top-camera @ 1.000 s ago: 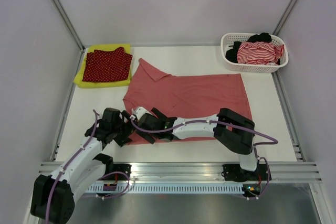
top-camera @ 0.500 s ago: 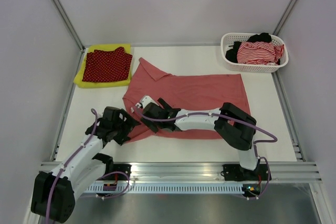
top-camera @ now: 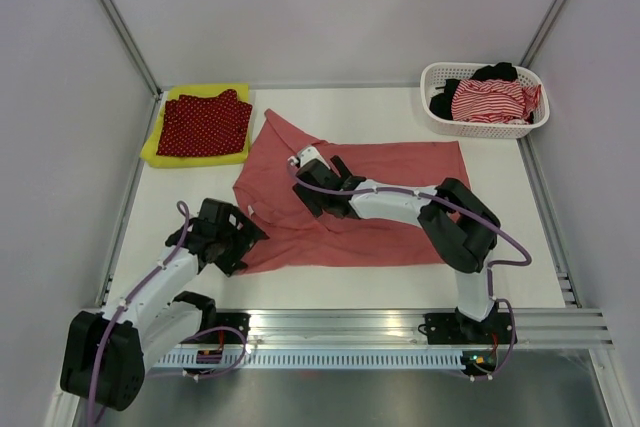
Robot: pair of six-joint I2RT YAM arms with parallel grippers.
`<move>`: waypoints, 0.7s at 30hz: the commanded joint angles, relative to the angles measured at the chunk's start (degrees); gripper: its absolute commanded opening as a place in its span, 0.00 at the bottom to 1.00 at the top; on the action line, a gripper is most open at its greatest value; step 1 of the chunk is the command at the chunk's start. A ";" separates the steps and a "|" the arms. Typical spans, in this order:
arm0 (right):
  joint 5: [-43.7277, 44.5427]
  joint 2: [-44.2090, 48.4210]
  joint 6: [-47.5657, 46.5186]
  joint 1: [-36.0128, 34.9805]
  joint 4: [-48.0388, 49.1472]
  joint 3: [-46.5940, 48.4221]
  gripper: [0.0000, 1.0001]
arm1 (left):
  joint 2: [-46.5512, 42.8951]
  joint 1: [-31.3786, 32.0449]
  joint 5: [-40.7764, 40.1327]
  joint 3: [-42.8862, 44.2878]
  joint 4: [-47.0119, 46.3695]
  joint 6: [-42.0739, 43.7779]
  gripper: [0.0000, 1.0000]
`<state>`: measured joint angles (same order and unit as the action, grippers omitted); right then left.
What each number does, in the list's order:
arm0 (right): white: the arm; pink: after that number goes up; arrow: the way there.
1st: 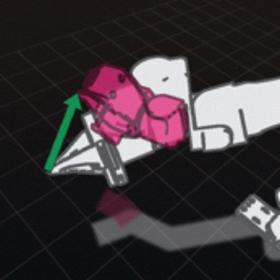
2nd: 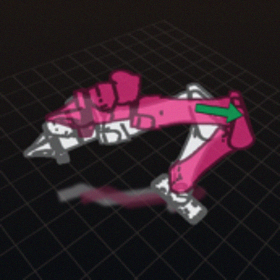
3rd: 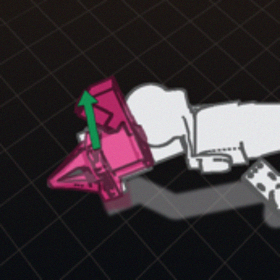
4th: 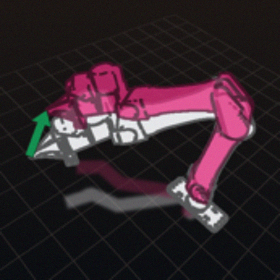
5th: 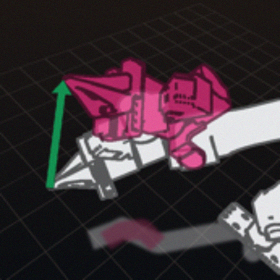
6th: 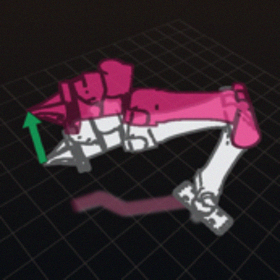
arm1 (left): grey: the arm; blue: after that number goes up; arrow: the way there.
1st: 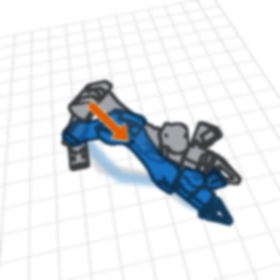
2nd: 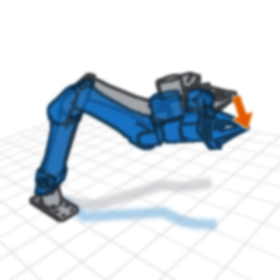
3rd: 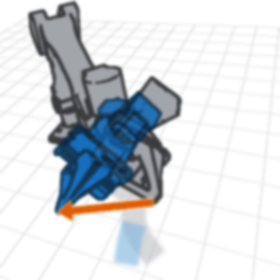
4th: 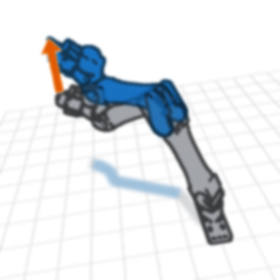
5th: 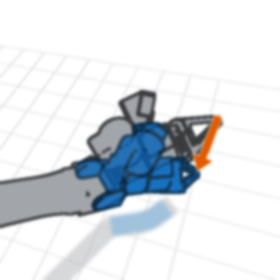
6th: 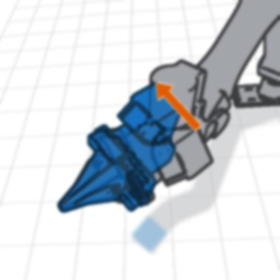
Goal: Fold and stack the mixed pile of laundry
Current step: Fold the T-shirt at the center of the board.
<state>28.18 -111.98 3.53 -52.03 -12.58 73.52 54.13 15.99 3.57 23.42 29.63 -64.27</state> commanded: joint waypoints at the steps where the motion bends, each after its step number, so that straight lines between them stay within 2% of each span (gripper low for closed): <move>1: 3.37 2.82 2.79 0.26 -0.60 2.59 0.98 | 0.72 0.18 -2.33 1.19 9.30 4.50 1.00; 2: 2.59 3.26 2.89 0.44 -1.56 2.51 0.98 | 0.72 0.18 -3.04 1.97 10.35 4.85 1.00; 6: -18.88 9.57 -4.57 -1.84 4.74 -3.63 0.98 | -0.42 0.18 -3.31 2.24 12.21 6.26 1.00; 10: -30.10 9.25 -0.12 -4.22 7.39 -5.23 0.98 | -0.60 0.18 -3.14 2.16 12.30 6.96 1.00; 14: -33.81 5.38 3.32 -4.22 7.31 -3.12 0.98 | -1.48 0.18 -3.22 1.72 12.38 7.05 1.00; 21: -29.33 0.89 5.61 -4.22 6.69 -0.04 0.89 | -1.04 0.18 -2.96 1.46 12.82 7.23 1.00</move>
<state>-1.58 -110.54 7.18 -56.45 -7.60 70.43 52.84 15.99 2.02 24.88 38.96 -59.70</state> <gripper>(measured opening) 0.906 0.993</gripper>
